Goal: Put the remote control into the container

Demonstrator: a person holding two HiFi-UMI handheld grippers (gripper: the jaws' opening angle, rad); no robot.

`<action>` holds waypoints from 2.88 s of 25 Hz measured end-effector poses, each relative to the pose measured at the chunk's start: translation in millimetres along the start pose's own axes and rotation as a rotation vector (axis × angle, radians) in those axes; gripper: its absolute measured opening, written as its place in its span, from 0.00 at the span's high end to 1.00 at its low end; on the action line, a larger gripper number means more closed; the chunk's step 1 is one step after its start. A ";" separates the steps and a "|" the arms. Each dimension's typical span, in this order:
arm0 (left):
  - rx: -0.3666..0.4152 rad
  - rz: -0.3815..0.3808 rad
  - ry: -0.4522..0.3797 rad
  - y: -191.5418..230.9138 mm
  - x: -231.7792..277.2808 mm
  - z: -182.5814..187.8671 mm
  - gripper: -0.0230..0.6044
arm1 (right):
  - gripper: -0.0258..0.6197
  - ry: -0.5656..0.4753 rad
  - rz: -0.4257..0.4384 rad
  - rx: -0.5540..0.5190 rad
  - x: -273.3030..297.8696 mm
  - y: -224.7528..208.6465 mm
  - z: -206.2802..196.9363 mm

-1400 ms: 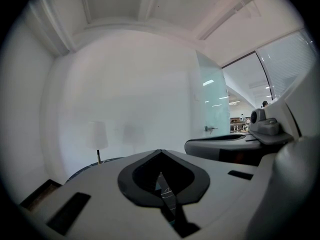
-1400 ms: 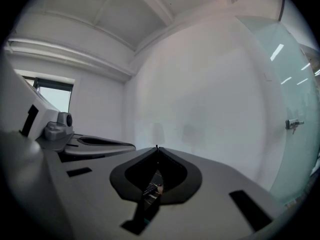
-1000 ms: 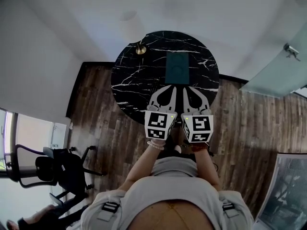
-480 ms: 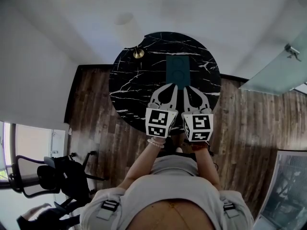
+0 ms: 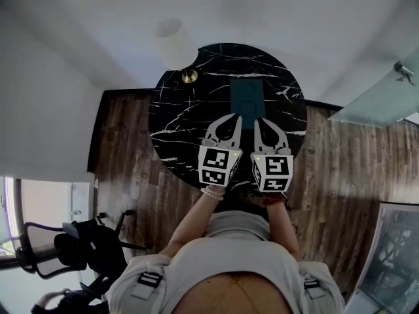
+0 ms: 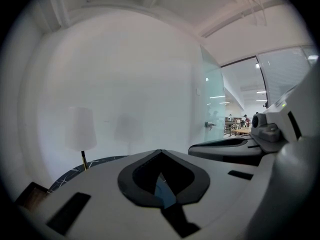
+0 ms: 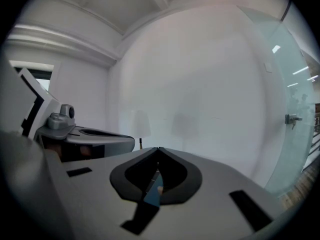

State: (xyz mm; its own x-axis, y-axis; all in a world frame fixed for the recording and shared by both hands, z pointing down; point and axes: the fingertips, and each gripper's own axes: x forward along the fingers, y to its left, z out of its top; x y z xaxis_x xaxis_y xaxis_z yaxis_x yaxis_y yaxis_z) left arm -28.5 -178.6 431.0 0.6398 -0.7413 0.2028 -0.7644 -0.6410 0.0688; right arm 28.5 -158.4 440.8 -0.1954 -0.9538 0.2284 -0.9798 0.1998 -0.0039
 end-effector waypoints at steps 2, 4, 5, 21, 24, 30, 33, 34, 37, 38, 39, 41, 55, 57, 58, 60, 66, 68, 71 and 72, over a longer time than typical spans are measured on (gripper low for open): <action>-0.002 -0.003 0.012 5.4 3.1 -5.0 0.95 | 0.94 0.006 -0.002 0.008 5.5 1.8 -3.4; -0.007 -0.003 0.020 10.7 5.5 -9.7 0.95 | 0.94 0.015 -0.003 0.012 10.2 2.8 -7.0; -0.012 -0.003 0.026 12.8 6.1 -11.4 0.95 | 0.94 0.021 -0.003 0.013 12.3 3.1 -8.9; -0.112 0.170 0.082 66.1 9.8 -39.8 0.95 | 0.94 0.099 0.068 -0.032 38.3 -16.9 -13.0; -0.121 0.211 0.105 75.7 7.5 -49.1 0.95 | 0.94 0.117 0.084 -0.034 42.6 -20.7 -15.6; -0.140 0.264 0.158 92.5 6.0 -72.5 0.95 | 0.94 0.141 0.109 -0.037 54.8 -23.1 -22.2; -0.145 0.280 0.187 99.3 6.2 -85.6 0.95 | 0.94 0.156 0.111 -0.037 58.9 -26.7 -26.7; -0.146 0.285 0.197 101.5 5.8 -90.4 0.95 | 0.94 0.160 0.109 -0.036 59.7 -28.5 -27.9; -0.156 0.297 0.236 108.6 4.6 -108.5 0.95 | 0.94 0.166 0.096 -0.032 61.9 -35.5 -29.3; -0.161 0.300 0.249 110.4 4.4 -115.2 0.95 | 0.94 0.168 0.090 -0.030 62.2 -38.5 -29.8; -0.164 0.304 0.262 111.8 4.1 -122.0 0.95 | 0.94 0.169 0.084 -0.028 62.1 -41.8 -30.6; -0.164 0.312 0.289 114.0 3.3 -135.0 0.95 | 0.94 0.174 0.070 -0.025 61.4 -48.1 -32.6; -0.162 0.282 0.531 118.8 9.0 -226.3 0.88 | 0.94 0.206 -0.014 -0.004 50.8 -83.4 -44.4; -0.158 0.273 0.565 118.3 11.5 -237.1 0.83 | 0.94 0.212 -0.021 -0.001 49.1 -86.6 -47.0; -0.154 0.267 0.582 117.8 13.3 -243.0 0.79 | 0.94 0.214 -0.025 0.000 48.3 -88.4 -48.3; -0.150 0.252 0.614 115.8 17.2 -252.7 0.76 | 0.94 0.217 -0.033 0.004 46.2 -92.8 -49.8; -0.120 0.211 0.683 112.2 28.4 -277.4 0.67 | 0.94 0.222 -0.064 0.020 37.4 -106.1 -53.3; -0.098 0.216 0.706 112.8 30.0 -282.5 0.63 | 0.94 0.224 -0.073 0.027 34.3 -110.8 -55.7; -0.068 0.230 0.744 114.2 31.5 -288.5 0.61 | 0.94 0.228 -0.085 0.035 30.5 -116.6 -58.6; -0.061 0.232 0.757 114.6 32.3 -291.2 0.57 | 0.94 0.228 -0.087 0.038 29.4 -118.1 -59.3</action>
State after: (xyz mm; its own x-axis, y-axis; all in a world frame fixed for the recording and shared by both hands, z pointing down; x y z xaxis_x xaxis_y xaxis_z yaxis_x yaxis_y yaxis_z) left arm -118.4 -218.0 729.8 0.2525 -0.5040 0.8260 -0.8888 -0.4582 -0.0079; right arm 141.0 -196.7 505.6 -0.0994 -0.8907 0.4436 -0.9943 0.1061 -0.0097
